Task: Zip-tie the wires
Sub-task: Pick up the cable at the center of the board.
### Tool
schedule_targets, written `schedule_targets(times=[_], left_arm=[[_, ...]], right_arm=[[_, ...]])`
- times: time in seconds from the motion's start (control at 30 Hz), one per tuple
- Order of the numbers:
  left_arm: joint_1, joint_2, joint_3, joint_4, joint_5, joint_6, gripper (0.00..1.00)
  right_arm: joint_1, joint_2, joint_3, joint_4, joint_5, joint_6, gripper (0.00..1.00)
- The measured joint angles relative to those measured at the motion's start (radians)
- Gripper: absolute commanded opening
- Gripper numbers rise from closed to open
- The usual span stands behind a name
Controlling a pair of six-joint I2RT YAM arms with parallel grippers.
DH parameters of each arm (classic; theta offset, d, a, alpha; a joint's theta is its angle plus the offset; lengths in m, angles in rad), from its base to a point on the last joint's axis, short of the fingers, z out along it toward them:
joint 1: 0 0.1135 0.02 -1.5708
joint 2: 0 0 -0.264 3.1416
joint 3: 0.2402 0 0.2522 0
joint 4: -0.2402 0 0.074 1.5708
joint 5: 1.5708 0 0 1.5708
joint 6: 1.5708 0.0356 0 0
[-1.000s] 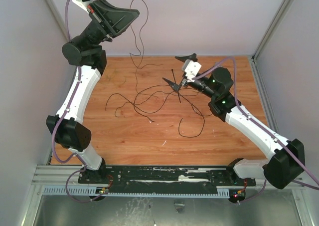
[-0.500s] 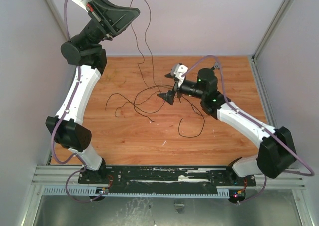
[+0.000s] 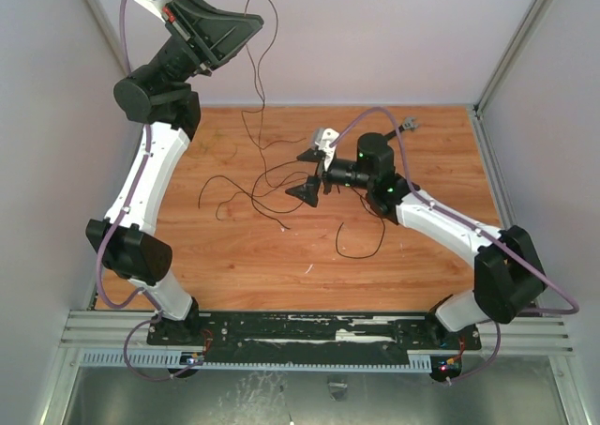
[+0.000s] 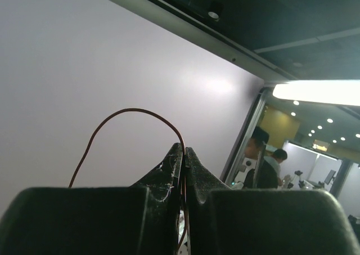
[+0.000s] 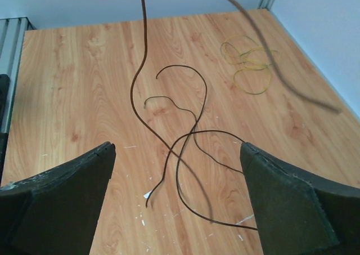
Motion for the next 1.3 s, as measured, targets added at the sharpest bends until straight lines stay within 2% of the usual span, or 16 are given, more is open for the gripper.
schedule_targets(times=[0.23,0.37,0.43,0.6,0.67,0.83,0.93,1.07,1.3], left_arm=[[0.000,0.000,0.000,0.000,0.000,0.004,0.09],[0.000,0.000,0.000,0.000,0.000,0.007,0.09],[0.000,0.000,0.000,0.000,0.000,0.008,0.09],[0.000,0.000,0.000,-0.005,0.005,0.019,0.09],[0.005,0.000,0.000,-0.017,0.015,0.033,0.08],[0.064,-0.015,-0.018,-0.106,0.048,0.122,0.08],[0.130,-0.075,-0.091,-0.237,0.060,0.243,0.09],[0.182,-0.181,-0.156,-0.544,0.046,0.515,0.10],[0.183,-0.350,-0.254,-1.014,-0.030,0.957,0.16]], right_arm=[[0.007,0.057,0.001,0.034,-0.025,0.045,0.93],[0.035,0.085,0.020,0.040,-0.042,0.064,0.86],[0.048,0.100,0.032,0.042,-0.047,0.070,0.70],[0.058,0.112,0.041,0.031,-0.047,0.078,0.11],[0.056,0.109,0.045,0.014,-0.037,0.072,0.00],[0.023,0.039,0.031,-0.050,0.037,0.069,0.00],[-0.021,-0.027,0.023,-0.092,0.104,0.069,0.00],[-0.065,-0.075,0.048,-0.188,0.213,0.054,0.00],[-0.057,-0.018,0.249,-0.395,0.334,0.024,0.00]])
